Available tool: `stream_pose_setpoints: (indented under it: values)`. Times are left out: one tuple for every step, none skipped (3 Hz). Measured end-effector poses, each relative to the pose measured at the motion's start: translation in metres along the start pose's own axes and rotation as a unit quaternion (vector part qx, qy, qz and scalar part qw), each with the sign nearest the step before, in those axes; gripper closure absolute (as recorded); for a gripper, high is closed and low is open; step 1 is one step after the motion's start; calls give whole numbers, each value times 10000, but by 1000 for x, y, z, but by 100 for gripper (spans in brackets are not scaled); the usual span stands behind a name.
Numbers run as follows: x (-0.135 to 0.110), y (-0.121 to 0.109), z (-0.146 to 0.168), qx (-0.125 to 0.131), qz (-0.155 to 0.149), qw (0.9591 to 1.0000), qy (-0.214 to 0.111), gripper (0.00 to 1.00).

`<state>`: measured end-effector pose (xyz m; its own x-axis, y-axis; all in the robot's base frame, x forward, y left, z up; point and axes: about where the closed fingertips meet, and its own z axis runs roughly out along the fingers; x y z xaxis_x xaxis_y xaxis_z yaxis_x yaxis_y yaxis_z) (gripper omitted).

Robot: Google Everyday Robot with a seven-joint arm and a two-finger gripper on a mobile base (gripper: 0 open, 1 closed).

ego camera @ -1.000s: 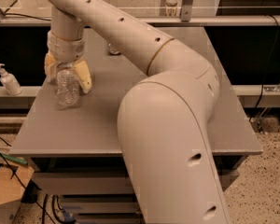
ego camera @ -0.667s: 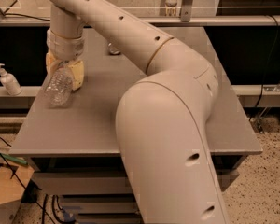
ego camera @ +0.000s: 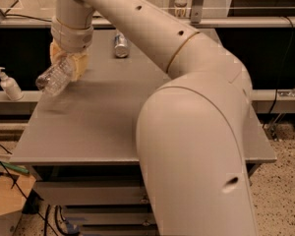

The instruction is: Pick water bottle

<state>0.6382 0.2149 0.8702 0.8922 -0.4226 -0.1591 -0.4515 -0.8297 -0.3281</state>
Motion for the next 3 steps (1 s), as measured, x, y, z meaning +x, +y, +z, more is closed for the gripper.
stream_pose_setpoints:
  values:
    - [4,-6,-62,487,-15,9977,471,100]
    - [9,-9,-130,853,-170,9922,888,100]
    - [11,-13,-133,944,-172,9913,902,100]
